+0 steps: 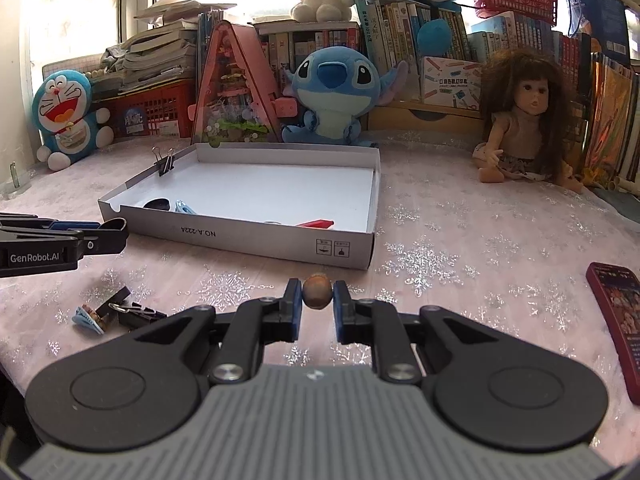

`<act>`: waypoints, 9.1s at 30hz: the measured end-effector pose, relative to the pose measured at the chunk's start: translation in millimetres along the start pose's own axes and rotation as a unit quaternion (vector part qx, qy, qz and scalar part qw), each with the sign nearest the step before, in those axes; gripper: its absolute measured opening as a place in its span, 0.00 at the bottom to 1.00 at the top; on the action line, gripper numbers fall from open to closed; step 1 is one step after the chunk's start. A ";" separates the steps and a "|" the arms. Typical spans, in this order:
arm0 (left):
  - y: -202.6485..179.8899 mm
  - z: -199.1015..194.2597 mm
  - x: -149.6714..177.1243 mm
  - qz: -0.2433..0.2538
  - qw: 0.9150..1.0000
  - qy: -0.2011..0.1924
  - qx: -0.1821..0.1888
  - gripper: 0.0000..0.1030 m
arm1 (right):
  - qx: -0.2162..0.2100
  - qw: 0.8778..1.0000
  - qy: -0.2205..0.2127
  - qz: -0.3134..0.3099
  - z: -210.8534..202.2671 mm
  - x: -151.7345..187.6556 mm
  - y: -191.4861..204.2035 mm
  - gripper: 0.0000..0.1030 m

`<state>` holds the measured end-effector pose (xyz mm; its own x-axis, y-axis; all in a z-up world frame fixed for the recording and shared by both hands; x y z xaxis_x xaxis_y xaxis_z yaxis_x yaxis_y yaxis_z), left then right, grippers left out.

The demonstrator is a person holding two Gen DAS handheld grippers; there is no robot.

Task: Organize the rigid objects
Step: 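Carry the lid and nut into the white tray and open both tools, then withdraw both open tools from the tray toward the remaining items, then grasp the blue claw hair clip with the left tool while the right tool grasps a red marker, then carry the clip and marker into the white tray and open both tools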

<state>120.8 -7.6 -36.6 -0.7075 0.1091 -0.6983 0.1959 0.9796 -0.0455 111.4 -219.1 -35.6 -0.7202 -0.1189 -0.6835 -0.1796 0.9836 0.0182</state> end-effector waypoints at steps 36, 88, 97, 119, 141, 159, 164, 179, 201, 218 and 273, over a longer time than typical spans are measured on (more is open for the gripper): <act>-19.3 31.7 -65.3 0.001 1.000 -0.007 0.029 0.29 | -0.043 0.999 0.005 0.030 30.7 -62.4 17.0 0.20; -41.3 92.0 -79.8 -0.006 0.993 0.108 0.046 0.71 | 0.000 0.986 0.113 0.120 86.0 -75.4 -30.8 0.51; -34.3 55.0 -73.0 -0.005 0.996 0.074 0.056 0.78 | -0.014 0.993 0.072 0.090 55.9 -70.3 -25.1 0.63; -9.4 -9.2 12.0 0.020 0.998 0.031 0.048 0.81 | -0.026 0.998 0.026 -0.050 -2.5 3.7 9.0 0.82; -22.4 -22.5 65.1 0.042 0.997 0.037 0.055 0.49 | -0.018 0.997 0.031 -0.067 -13.0 49.9 15.0 0.82; -1.3 -12.7 50.3 0.016 0.999 0.027 0.028 0.35 | 0.037 0.998 0.031 -0.034 -4.6 41.9 -18.4 0.50; 3.4 -12.1 49.5 0.012 0.999 0.023 0.020 0.35 | 0.041 0.998 0.048 -0.005 -7.5 42.3 -19.1 0.51; 16.2 -11.0 48.2 -0.009 1.000 0.016 0.018 0.35 | -0.010 0.996 0.079 0.033 0.1 33.2 15.1 0.61; 9.3 -8.3 43.9 -0.013 1.000 0.012 0.020 0.35 | 0.007 0.996 0.081 0.045 8.0 29.2 19.7 0.53; 17.9 -9.0 0.1 -0.022 1.000 -0.001 0.002 0.35 | 0.020 0.998 0.038 0.048 -0.2 -6.2 2.3 0.48; 45.6 148.7 -127.8 -0.029 0.981 0.192 -0.018 0.35 | -0.011 0.975 0.211 0.066 139.9 -115.7 -26.5 0.49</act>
<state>321.0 -2.0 -55.7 -0.9219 0.1018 -0.3737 0.1283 0.9906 -0.0466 293.3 -212.4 -59.1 -0.9486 -0.0406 -0.3139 -0.0774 0.9914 0.1057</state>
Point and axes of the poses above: each gripper's, at about its wrist camera, not at the fingertips, and z roughly the way its jaws point, y to its left, x to its underside, the point moved 10 cm from there along z, roughly the way its jaws point, and after that the axes turned 14 degrees about y, right-handed, at the moved point
